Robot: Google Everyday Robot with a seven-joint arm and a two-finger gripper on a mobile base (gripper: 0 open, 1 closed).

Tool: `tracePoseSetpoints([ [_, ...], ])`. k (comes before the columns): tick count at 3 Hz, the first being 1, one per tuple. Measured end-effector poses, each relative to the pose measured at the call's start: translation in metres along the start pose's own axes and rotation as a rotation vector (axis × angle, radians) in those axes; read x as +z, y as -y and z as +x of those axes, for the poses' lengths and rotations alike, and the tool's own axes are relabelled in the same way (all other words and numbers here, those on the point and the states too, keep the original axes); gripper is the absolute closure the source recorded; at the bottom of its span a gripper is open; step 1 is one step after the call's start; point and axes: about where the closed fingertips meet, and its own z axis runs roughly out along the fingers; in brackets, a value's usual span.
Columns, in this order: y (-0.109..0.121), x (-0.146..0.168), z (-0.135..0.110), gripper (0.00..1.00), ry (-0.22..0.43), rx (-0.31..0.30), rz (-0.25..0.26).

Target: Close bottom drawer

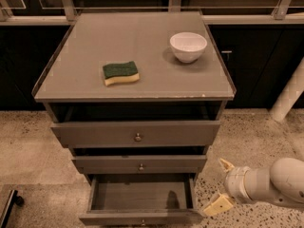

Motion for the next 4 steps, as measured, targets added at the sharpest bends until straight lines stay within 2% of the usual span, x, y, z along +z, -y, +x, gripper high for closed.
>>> tracePoseSetpoints([
  [1, -0.006, 0.000, 0.000, 0.00, 0.006, -0.007, -0.013],
  [2, -0.014, 0.025, 0.031, 0.00, 0.044, 0.057, -0.018],
  [3, -0.024, 0.079, 0.073, 0.00, 0.096, 0.161, -0.038],
  [4, -0.044, 0.104, 0.086, 0.18, 0.111, 0.205, -0.092],
])
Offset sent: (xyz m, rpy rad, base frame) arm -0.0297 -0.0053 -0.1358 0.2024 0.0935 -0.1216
